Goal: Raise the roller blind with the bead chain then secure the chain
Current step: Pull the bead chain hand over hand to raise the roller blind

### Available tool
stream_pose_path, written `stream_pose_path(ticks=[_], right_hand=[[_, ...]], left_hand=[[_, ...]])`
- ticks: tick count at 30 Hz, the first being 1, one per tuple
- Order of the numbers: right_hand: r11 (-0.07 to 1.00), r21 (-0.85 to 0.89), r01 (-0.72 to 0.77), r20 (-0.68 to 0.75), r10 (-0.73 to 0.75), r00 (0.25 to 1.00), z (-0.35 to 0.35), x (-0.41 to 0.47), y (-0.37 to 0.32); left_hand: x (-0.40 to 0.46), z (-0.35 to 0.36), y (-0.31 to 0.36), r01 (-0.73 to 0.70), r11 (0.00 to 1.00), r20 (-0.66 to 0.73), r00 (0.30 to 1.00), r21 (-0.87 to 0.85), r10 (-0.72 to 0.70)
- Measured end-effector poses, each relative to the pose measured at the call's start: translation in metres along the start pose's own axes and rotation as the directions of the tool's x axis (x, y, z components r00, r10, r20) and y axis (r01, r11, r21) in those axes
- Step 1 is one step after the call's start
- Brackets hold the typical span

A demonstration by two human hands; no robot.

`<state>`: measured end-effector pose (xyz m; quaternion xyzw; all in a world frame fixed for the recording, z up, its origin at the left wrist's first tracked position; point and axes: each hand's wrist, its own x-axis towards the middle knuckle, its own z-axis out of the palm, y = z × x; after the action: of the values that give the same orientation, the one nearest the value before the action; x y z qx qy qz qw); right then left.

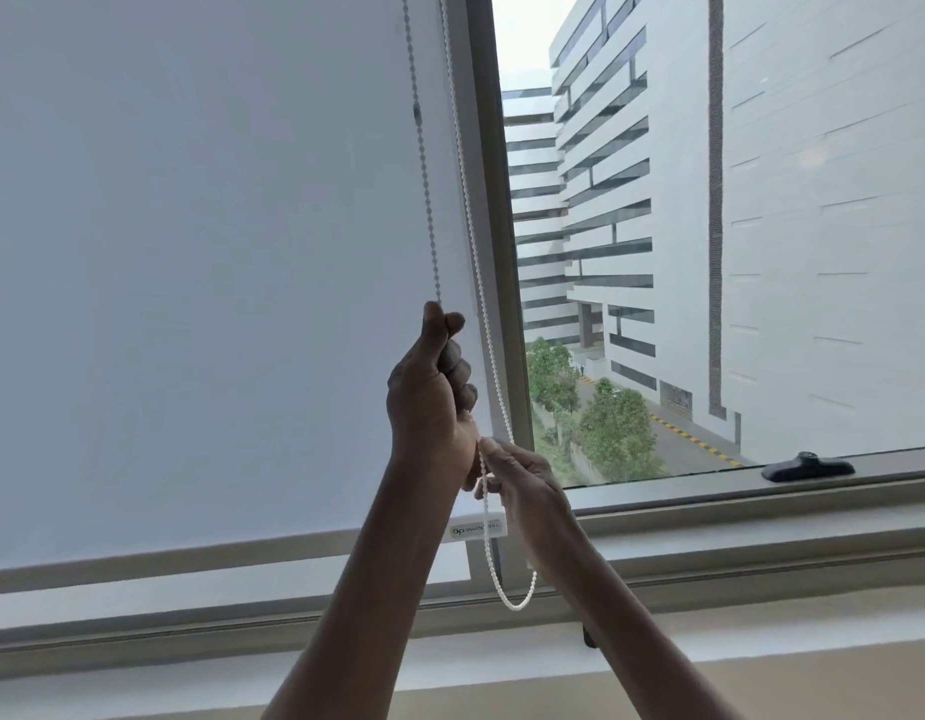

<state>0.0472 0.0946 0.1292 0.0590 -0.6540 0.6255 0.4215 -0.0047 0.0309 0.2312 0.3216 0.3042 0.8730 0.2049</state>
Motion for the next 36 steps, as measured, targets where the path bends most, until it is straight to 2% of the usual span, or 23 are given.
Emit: stream_pose_path(ticks=[3,7,12,18,21,27,32,35,36], right_hand=[[1.0,-0.003,-0.03,-0.04,0.03,0.999,-0.009,0.011,-0.017],[0.998,-0.019,0.058,-0.063,-0.059,0.996,-0.004,0.033,-0.055],[0.985,-0.038,0.166,-0.01,-0.167,0.986,0.012,0.066,-0.109],[0.975,0.213,0.056,-0.004,-0.056,0.998,0.026,0.091,-0.145],[0.965,0.259,0.032,-0.051,-0.019,0.999,0.031,0.092,-0.145],[0.947,0.246,0.207,-0.231,-0.15,0.961,0.04,0.083,-0.14],[0.934,0.265,0.238,-0.228,-0.179,0.957,0.03,0.062,-0.114],[0.942,0.241,0.234,-0.211,-0.184,0.96,0.027,0.054,-0.101],[0.946,0.218,0.24,-0.215,-0.193,0.957,0.026,0.052,-0.097]], left_hand=[[-0.006,-0.015,-0.009,-0.007,1.0,0.005,1.0,0.007,0.007],[-0.014,-0.02,-0.019,0.0,0.999,-0.002,1.0,0.045,0.0],[-0.019,-0.015,-0.025,0.034,0.998,0.042,0.998,0.048,-0.036],[-0.036,-0.011,-0.039,0.061,0.992,0.033,0.997,0.107,-0.064],[-0.039,-0.01,-0.038,0.057,0.993,0.028,0.998,0.102,-0.06],[-0.046,-0.008,-0.046,-0.009,0.984,0.066,0.998,0.176,-0.003],[-0.049,-0.028,-0.056,0.04,0.948,0.071,0.995,0.316,-0.065],[-0.038,-0.03,-0.047,0.039,0.877,0.079,0.993,0.48,-0.088],[-0.032,-0.027,-0.04,0.027,0.873,0.092,0.992,0.488,-0.082]])
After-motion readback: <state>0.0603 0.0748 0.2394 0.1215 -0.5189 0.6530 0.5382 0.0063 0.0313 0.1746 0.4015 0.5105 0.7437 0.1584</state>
